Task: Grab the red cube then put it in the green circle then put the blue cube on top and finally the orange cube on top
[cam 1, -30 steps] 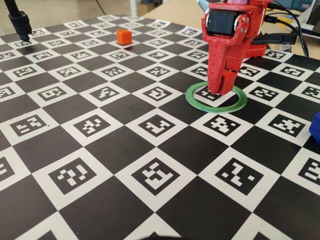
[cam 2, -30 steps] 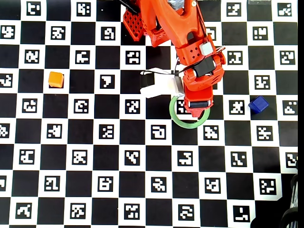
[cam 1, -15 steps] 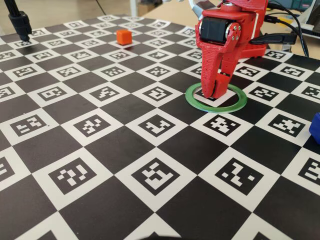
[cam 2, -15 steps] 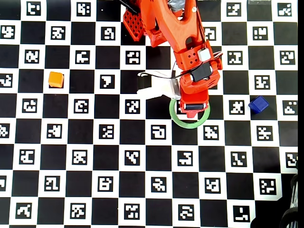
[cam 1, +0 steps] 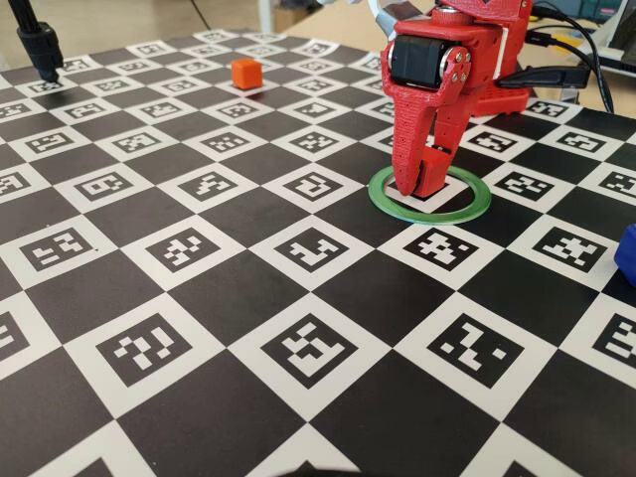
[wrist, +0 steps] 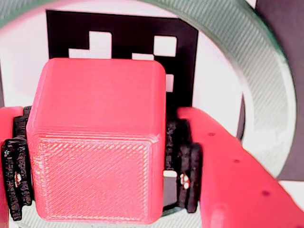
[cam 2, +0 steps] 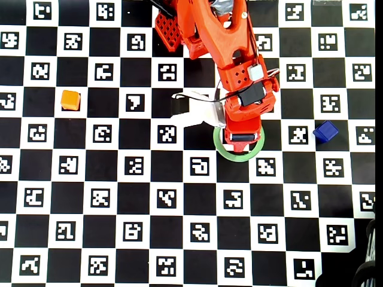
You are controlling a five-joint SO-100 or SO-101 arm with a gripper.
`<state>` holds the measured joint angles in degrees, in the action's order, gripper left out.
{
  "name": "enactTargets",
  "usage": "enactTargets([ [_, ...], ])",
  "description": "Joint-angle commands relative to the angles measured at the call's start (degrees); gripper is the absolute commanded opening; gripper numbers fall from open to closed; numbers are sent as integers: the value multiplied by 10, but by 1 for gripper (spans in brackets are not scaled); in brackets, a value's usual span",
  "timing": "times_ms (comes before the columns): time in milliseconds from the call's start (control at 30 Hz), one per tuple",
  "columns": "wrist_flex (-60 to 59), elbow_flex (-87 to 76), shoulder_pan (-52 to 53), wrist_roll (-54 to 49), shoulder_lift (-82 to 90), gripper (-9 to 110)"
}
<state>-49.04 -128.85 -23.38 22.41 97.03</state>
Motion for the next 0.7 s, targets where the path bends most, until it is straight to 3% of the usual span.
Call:
enactTargets([
  [0,7,46,-6,6,8,7],
  [433,11,46,-13,15,1,8],
  [667,5,47,-7,40,-3,15],
])
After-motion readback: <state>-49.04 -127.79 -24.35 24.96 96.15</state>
